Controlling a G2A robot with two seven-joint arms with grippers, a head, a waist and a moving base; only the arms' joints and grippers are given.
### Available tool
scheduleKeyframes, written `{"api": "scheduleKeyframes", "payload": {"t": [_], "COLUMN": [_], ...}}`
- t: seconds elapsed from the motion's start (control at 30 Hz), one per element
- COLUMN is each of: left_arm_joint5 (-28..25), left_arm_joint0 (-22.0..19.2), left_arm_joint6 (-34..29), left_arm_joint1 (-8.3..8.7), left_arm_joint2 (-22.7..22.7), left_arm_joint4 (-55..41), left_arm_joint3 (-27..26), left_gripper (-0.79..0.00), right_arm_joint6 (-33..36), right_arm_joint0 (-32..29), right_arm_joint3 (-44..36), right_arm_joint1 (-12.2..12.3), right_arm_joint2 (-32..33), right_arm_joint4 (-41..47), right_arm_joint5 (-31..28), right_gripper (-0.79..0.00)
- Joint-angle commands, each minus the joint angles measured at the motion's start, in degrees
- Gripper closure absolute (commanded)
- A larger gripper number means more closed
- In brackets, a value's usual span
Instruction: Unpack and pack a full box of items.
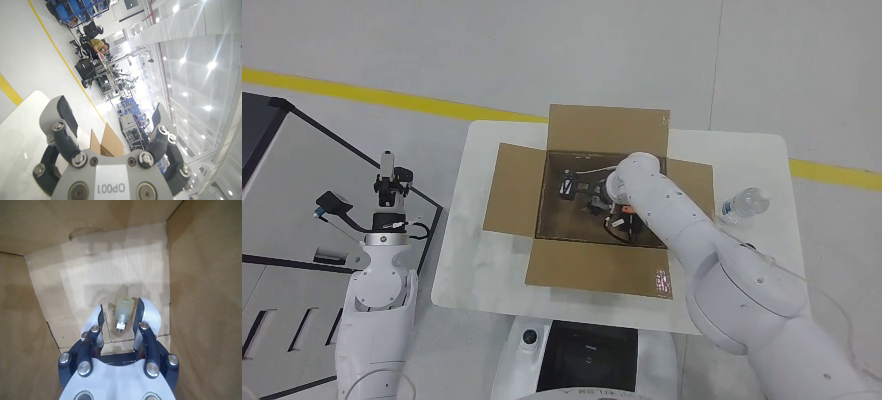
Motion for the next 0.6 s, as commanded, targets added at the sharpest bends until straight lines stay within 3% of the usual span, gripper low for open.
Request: {"api": "scheduleKeyframes", "payload": {"t": [0.0,0.1,0.17,0.23,0.27,0.57], "left_arm_joint5": [0.0,0.0,0.0,0.0,0.0,0.0], "left_arm_joint0": [0.0,0.0,0.0,0.0,0.0,0.0], "left_arm_joint6": [0.0,0.0,0.0,0.0,0.0,0.0], "left_arm_joint1": [0.0,0.0,0.0,0.0,0.0,0.0], "left_arm_joint2": [0.0,0.0,0.0,0.0,0.0,0.0], "left_arm_joint4": [0.0,0.0,0.0,0.0,0.0,0.0], "left_arm_joint3": [0.0,0.0,0.0,0.0,0.0,0.0], "left_gripper": [-0.785,-0.785,-0.785,-0.785,-0.785,-0.785], "right_arm_joint6": [0.09,0.26,0.16,0.14,0.15,-0.26], "right_arm_joint0": [-0.04,-0.02,-0.05,-0.14,-0.23,-0.37], "right_arm_joint3": [0.38,0.95,1.31,1.59,1.65,1.5], "right_arm_joint1": [0.01,0.05,0.09,0.11,0.1,0.02], "right_arm_joint2": [0.19,0.46,0.64,0.75,0.83,1.04], "right_arm_joint4": [0.23,0.46,0.65,0.68,0.8,0.63], "right_arm_joint5": [0.0,0.18,0.18,0.29,0.25,-0.96], "right_gripper": [-0.317,-0.299,-0.237,-0.135,-0.012,0.0]}}
